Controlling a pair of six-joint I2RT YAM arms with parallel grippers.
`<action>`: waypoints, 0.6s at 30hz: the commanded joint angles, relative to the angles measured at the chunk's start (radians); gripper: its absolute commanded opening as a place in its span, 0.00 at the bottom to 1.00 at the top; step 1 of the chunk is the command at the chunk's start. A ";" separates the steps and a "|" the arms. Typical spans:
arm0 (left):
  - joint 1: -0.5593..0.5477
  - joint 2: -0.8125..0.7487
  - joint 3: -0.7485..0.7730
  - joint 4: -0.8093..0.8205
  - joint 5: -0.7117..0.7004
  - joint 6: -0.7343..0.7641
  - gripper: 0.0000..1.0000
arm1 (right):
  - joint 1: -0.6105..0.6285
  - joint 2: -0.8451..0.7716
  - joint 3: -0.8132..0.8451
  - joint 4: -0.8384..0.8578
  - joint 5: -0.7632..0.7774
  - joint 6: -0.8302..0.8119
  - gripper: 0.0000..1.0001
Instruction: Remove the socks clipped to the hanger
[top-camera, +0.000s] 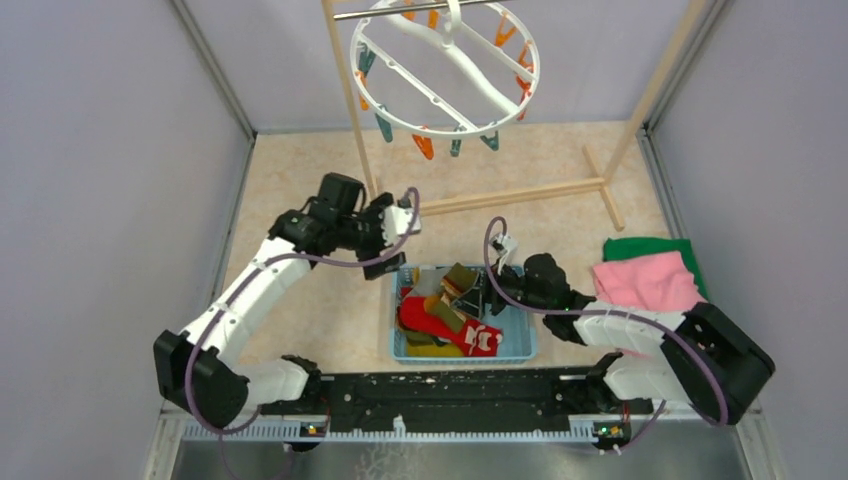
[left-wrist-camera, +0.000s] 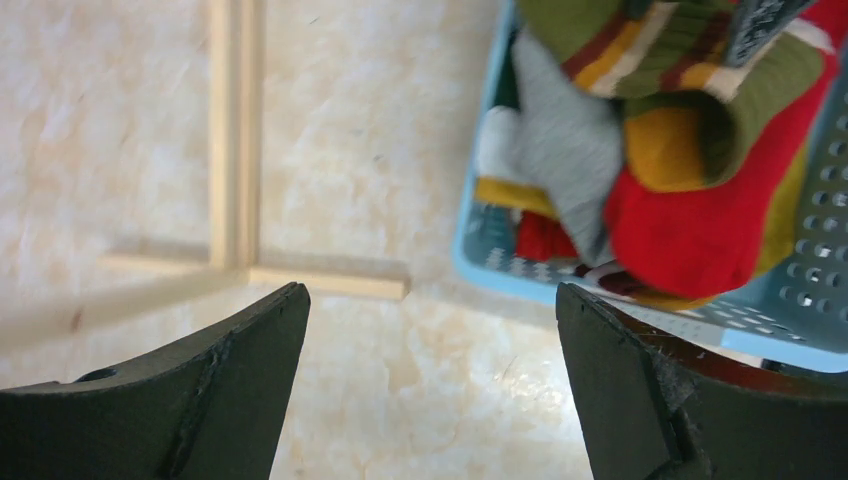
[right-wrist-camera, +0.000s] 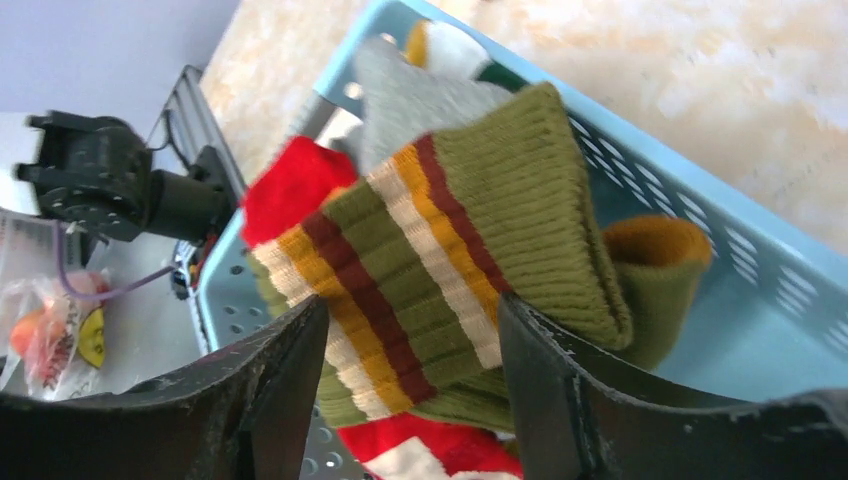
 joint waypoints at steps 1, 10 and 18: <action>0.140 -0.097 -0.066 0.097 0.073 -0.057 0.99 | 0.013 0.082 -0.066 0.109 0.084 0.034 0.58; 0.397 -0.179 -0.233 0.396 -0.079 -0.319 0.99 | 0.034 0.054 -0.102 -0.145 0.278 0.012 0.53; 0.502 -0.124 -0.249 0.450 -0.089 -0.426 0.99 | 0.031 -0.269 0.176 -0.562 0.407 -0.097 0.98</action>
